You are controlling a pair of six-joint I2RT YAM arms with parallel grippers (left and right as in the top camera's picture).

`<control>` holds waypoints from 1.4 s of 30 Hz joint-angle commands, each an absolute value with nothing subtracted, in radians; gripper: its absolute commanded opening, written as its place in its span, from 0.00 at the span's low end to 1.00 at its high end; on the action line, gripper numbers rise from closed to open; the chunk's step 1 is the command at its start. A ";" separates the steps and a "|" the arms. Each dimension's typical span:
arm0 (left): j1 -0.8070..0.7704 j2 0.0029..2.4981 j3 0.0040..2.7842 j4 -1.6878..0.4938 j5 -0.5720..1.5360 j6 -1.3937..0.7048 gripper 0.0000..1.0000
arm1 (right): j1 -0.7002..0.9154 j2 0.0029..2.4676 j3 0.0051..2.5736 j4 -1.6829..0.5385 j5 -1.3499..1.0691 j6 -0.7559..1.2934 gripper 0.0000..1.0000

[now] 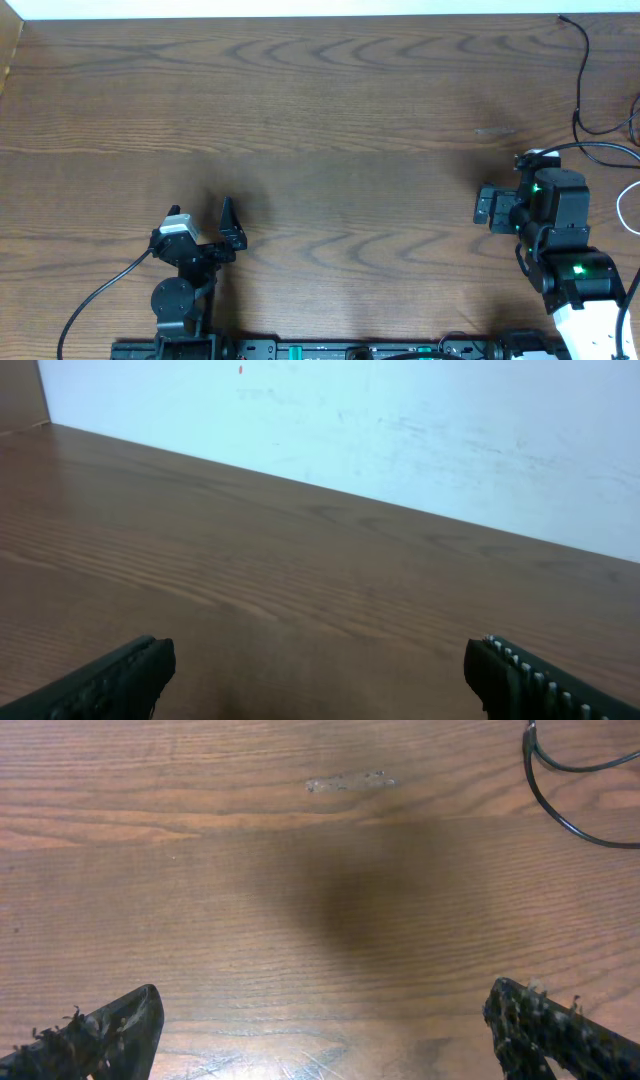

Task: Untangle cables

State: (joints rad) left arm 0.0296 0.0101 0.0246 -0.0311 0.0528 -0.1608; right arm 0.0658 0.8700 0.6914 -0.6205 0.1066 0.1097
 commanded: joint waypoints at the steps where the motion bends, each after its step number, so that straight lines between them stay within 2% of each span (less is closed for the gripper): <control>1: 0.025 0.002 0.004 -0.071 0.033 -0.170 0.98 | 0.060 0.864 0.692 -0.621 0.118 0.107 0.99; 7: 0.025 0.002 0.004 -0.071 0.014 -0.142 0.98 | 0.060 0.864 0.693 -0.621 0.118 0.107 0.99; 16: 0.025 0.002 0.004 -0.071 0.014 0.057 0.98 | 0.060 0.864 0.692 -0.621 0.118 0.107 0.99; 42: 0.025 0.004 0.004 -0.070 0.014 0.059 0.98 | 0.060 0.864 0.692 -0.621 0.118 0.107 0.99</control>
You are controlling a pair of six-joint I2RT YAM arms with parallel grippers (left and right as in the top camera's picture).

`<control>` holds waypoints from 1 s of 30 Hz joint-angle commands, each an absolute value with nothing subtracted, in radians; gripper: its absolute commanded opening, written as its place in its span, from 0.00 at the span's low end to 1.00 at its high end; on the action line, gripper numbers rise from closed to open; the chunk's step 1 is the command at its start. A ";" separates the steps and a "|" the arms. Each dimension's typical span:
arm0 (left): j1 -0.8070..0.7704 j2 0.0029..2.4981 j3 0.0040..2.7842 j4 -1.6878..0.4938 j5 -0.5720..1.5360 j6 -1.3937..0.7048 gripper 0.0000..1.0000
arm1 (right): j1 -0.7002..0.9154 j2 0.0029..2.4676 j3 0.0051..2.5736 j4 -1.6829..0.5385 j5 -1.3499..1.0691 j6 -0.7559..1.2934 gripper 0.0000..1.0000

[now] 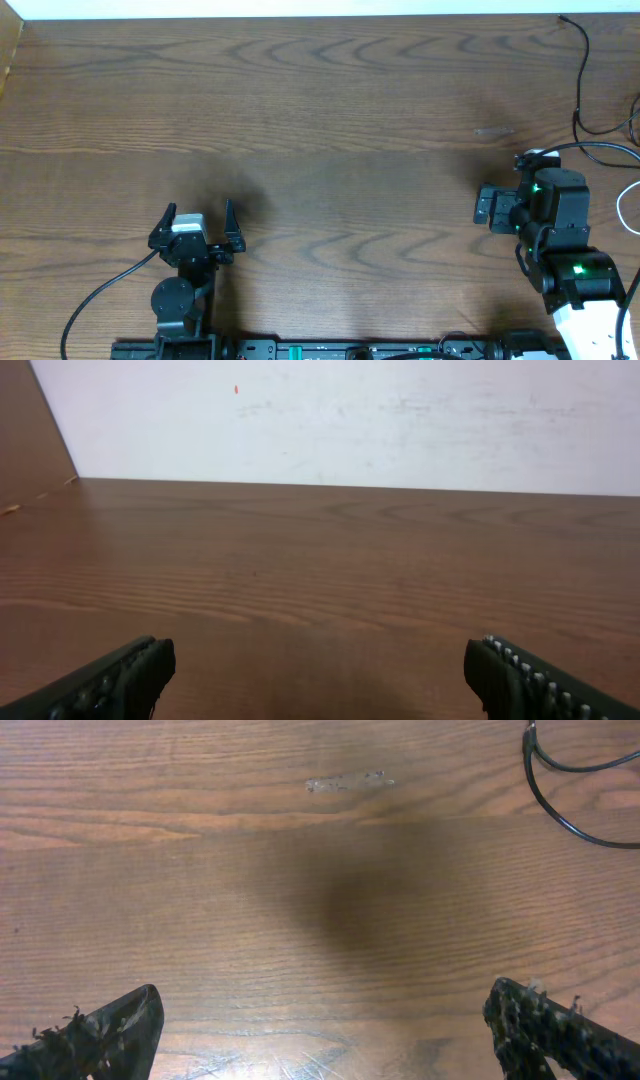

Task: Untangle cables

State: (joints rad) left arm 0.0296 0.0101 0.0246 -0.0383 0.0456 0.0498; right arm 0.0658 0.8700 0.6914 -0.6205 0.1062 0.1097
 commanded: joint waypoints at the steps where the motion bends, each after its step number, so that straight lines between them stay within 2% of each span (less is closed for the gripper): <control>1: 0.025 0.004 0.004 -0.070 0.014 0.059 0.98 | 0.060 0.864 0.693 -0.621 0.118 0.107 0.99; 11: 0.025 0.004 0.004 -0.070 0.014 0.059 0.98 | 0.059 0.827 0.686 -0.622 0.102 0.107 0.99; 18: 0.025 0.004 0.004 -0.070 0.014 0.059 0.98 | 0.059 0.655 0.606 -0.494 0.118 0.088 0.99; 30: 0.025 0.004 0.004 -0.070 0.014 0.059 0.98 | 0.059 0.323 0.302 -0.270 0.124 0.088 0.99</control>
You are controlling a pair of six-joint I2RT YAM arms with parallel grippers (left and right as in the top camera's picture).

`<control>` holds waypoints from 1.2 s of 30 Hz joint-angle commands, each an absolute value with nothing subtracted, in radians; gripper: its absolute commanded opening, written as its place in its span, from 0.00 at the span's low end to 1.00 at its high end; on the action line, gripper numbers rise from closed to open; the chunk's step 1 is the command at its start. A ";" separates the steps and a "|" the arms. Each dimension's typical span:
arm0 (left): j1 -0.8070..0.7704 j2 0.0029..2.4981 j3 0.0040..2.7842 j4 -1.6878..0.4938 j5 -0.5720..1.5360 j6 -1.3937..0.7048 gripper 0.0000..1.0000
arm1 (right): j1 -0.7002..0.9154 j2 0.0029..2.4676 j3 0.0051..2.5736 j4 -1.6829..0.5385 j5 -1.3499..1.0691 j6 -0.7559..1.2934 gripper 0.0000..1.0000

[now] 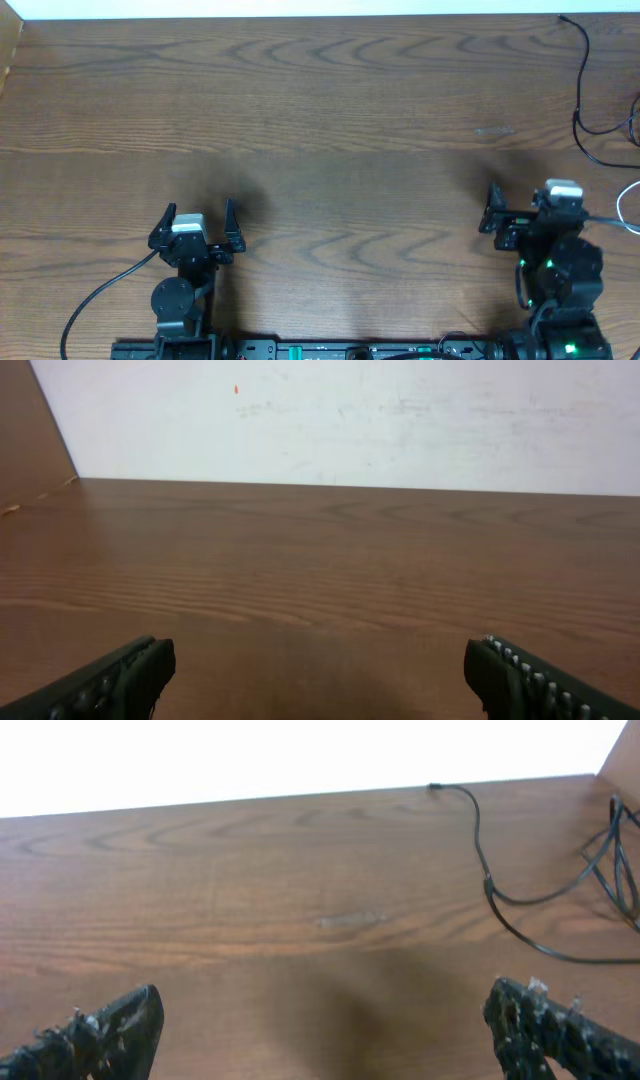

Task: Untangle cables

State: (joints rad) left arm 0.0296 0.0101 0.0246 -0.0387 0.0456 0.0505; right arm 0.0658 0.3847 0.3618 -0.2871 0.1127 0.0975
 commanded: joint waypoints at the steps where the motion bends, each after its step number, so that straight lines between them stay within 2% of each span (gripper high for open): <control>1: 0.025 0.004 0.004 -0.070 0.014 0.059 0.98 | 0.059 0.298 0.282 -0.266 0.124 0.088 0.99; 12: 0.025 0.004 0.004 -0.070 0.014 0.059 0.98 | 0.057 0.105 0.101 -0.165 0.120 0.088 0.99; 22: 0.025 0.004 0.004 -0.070 0.014 0.059 0.98 | 0.057 0.063 0.005 -0.038 0.121 0.088 0.99; 36: 0.025 0.004 0.004 -0.070 0.014 0.059 0.98 | 0.026 0.005 0.005 -0.064 0.103 0.088 0.99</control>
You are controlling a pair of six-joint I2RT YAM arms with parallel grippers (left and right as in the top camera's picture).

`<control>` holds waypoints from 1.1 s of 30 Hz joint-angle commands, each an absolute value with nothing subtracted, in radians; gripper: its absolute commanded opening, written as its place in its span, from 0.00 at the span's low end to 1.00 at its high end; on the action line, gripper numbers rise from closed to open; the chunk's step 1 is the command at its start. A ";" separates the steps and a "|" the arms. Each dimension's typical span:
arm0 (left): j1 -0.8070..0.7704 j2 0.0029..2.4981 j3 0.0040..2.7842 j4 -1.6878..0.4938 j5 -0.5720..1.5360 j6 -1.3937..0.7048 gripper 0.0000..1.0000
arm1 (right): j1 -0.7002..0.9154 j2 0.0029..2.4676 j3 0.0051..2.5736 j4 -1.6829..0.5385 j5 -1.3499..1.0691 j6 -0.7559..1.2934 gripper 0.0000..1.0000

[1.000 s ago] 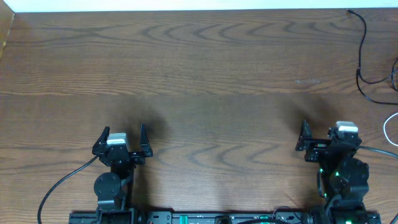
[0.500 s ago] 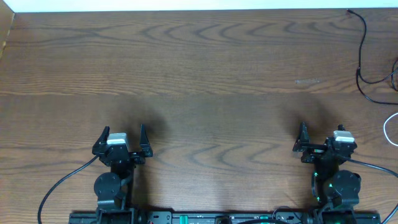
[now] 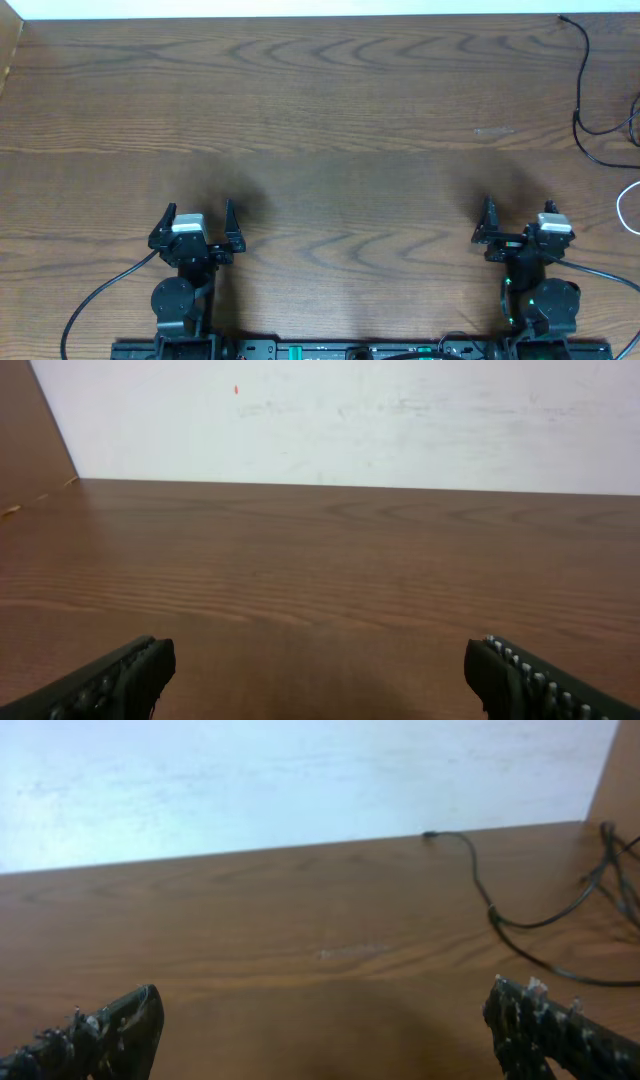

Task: Untangle cables

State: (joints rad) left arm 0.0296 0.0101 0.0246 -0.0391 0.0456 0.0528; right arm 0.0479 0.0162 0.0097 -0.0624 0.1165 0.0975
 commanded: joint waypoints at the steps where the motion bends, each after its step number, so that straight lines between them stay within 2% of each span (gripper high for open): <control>1: 0.025 0.004 0.004 -0.070 0.014 0.059 0.98 | 0.021 0.005 0.005 -0.065 0.097 0.088 0.99; 33: 0.025 0.004 0.004 -0.070 0.014 0.059 0.98 | 0.012 0.005 0.005 -0.071 0.053 0.002 0.99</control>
